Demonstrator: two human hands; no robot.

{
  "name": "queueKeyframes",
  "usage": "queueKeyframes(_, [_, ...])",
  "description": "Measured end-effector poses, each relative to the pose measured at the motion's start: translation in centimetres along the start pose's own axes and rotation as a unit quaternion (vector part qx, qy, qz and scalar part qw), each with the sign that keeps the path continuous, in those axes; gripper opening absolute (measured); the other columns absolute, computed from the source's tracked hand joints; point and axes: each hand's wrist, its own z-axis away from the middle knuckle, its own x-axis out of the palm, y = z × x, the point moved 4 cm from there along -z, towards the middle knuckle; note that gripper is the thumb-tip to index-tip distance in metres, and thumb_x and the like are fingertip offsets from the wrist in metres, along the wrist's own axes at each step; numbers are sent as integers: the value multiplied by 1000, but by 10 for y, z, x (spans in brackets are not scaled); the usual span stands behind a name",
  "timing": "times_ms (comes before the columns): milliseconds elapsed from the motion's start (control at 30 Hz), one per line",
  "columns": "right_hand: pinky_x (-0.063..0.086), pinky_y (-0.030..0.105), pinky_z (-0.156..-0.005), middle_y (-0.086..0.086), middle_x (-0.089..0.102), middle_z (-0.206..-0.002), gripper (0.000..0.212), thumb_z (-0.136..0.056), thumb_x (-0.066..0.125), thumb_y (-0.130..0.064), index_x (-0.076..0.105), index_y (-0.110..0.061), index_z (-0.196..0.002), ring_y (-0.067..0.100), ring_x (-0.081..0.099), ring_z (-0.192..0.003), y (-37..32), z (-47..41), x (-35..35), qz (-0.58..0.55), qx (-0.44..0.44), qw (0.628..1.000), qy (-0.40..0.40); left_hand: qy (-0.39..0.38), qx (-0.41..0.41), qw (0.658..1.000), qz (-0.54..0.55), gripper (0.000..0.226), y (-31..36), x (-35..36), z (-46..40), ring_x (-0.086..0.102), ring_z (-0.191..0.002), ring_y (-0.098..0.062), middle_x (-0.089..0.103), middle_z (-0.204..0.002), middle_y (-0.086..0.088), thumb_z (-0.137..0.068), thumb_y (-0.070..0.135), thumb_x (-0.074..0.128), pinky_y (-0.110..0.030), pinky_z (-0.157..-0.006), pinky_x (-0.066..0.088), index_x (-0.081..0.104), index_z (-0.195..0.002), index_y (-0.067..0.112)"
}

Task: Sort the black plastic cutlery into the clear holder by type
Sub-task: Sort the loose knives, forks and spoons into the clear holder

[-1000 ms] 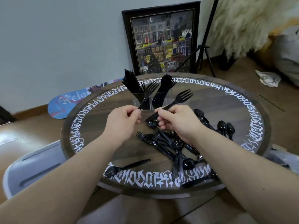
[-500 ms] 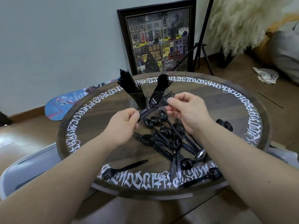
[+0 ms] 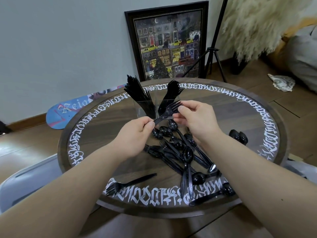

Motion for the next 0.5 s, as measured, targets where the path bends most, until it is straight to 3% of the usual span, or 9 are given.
queueKeyframes(167, [58, 25, -67, 7, 65, -78, 25, -90, 55, 4, 63, -18, -83, 12, 66, -65, -4, -6, -1, 8, -20, 1000, 9, -45, 18, 999, 3, 25, 9, 9, -8, 50, -66, -7, 53, -68, 10, -102, 26, 37, -29, -70, 42, 63, -101, 27])
queueKeyframes(333, [59, 33, -72, 2, 66, -75, 22, -91, 55, -2, 67, -20, -90, 12, 65, -67, -9, -11, -11, 69, -64, 995, 22, -55, 44, 996, -49, 24, 18, 12, -20, 52, -70, -11, 53, -68, 12, -102, 28, 38, -29, -65, 38, 61, -106, 26])
queueKeyframes(433, [59, 32, -72, -1, 65, -75, 20, -91, 57, -3, 64, -21, -95, 12, 66, -68, -20, -17, -21, 110, -110, 986, 54, -22, 84, 987, -132, 34, 21, 10, -32, 53, -104, -17, 60, -107, 5, -100, 32, 41, -28, -85, 40, 55, -130, 24])
queueKeyframes(500, [58, 33, -77, -5, 67, -76, 22, -91, 58, -5, 64, -26, -90, 13, 68, -74, -33, -24, -31, 145, -154, 973, 93, 16, 110, 975, -190, 43, 20, 9, -43, 41, -125, -19, 49, -134, 0, -100, 31, 41, -32, -103, 33, 44, -141, 20])
